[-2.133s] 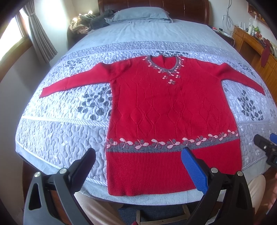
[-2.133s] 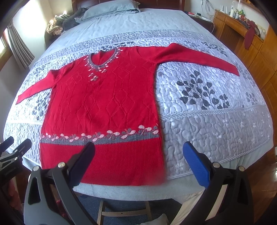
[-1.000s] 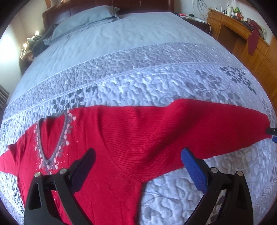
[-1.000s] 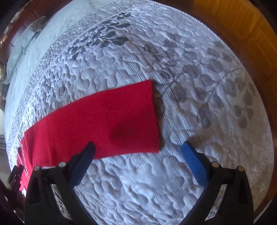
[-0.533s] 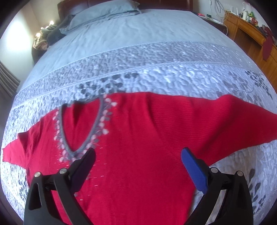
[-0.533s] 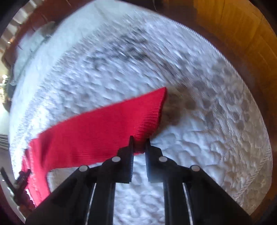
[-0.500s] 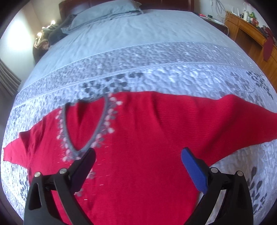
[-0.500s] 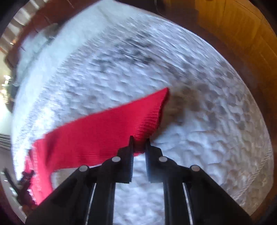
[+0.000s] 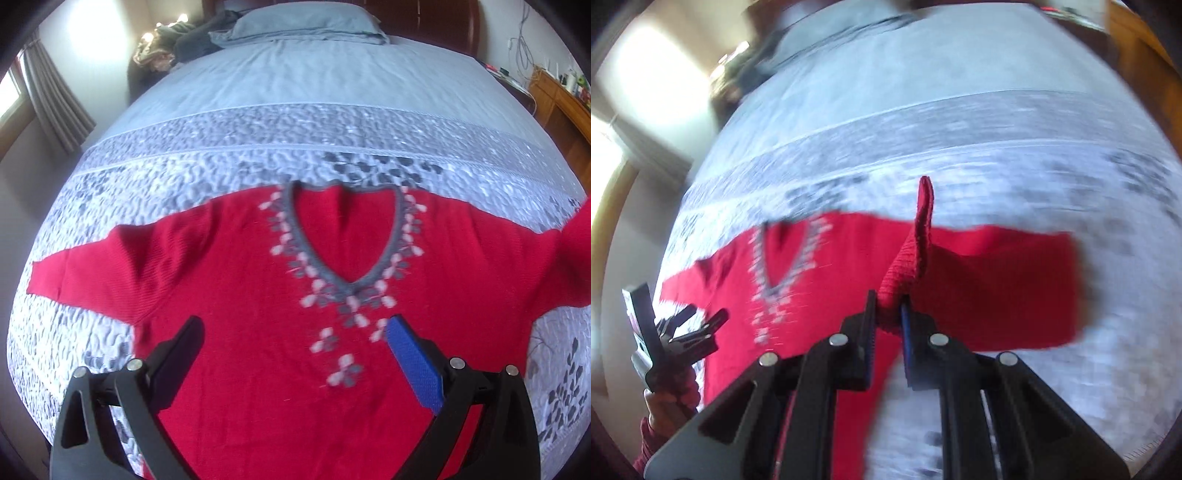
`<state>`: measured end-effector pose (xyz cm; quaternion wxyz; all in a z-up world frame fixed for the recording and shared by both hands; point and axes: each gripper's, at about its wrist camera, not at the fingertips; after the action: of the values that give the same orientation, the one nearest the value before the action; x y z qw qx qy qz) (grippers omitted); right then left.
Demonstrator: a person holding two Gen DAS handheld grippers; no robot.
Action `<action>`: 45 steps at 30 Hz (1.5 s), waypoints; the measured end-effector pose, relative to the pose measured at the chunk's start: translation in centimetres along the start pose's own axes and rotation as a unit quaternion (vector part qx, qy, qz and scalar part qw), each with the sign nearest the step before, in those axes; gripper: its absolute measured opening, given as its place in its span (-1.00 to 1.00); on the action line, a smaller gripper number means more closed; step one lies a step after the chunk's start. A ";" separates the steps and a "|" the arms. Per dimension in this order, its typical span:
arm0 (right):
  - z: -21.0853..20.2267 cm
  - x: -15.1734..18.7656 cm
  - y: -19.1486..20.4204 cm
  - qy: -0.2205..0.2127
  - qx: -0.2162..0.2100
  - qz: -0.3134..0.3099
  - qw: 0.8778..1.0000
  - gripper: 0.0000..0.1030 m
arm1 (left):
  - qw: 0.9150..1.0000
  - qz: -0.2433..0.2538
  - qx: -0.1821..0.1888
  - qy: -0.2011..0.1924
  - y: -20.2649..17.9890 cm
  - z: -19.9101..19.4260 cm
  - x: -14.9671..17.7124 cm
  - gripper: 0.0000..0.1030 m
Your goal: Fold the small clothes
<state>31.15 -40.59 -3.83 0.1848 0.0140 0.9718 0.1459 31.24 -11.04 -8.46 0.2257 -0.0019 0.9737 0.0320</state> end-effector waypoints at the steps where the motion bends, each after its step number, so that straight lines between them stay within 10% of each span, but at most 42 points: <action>1: 1.5 -0.5 1.9 0.007 -0.004 -0.011 1.000 -0.79 | 1.000 -0.003 -0.003 0.000 1.0 0.0 0.1 0.93; 7: 9.6 -0.7 10.8 0.055 -0.044 -0.059 0.996 -0.76 | 1.000 -0.022 -0.007 0.006 4.7 0.5 1.1 0.93; 12: 12.9 0.4 12.1 0.086 -0.056 -0.058 0.993 -0.05 | 0.999 -0.027 0.015 0.024 5.4 1.6 1.9 0.93; 29: 4.9 12.0 0.7 0.032 -0.017 -0.013 0.999 -0.17 | 0.970 -0.036 0.199 0.137 -4.1 6.9 0.3 0.70; 38: 5.6 16.0 -0.6 0.017 -0.022 0.005 1.000 -0.17 | 0.949 -0.061 0.254 0.175 -4.6 8.8 0.1 0.55; 45: 5.2 16.5 -0.4 0.005 -0.034 0.000 0.999 -0.17 | 0.955 -0.054 0.226 0.186 -5.5 10.1 -0.2 0.34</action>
<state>17.71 -38.17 -14.41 0.1804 0.0067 0.9672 0.1787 35.94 -15.84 -17.81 0.0367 -0.0090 0.9786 -0.2022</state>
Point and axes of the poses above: each gripper's, at about its wrist camera, not at the fingertips, and z roughly the way its jaws point, y to its left, x to its underside, and after that the axes turned 5 degrees about -z, right-handed
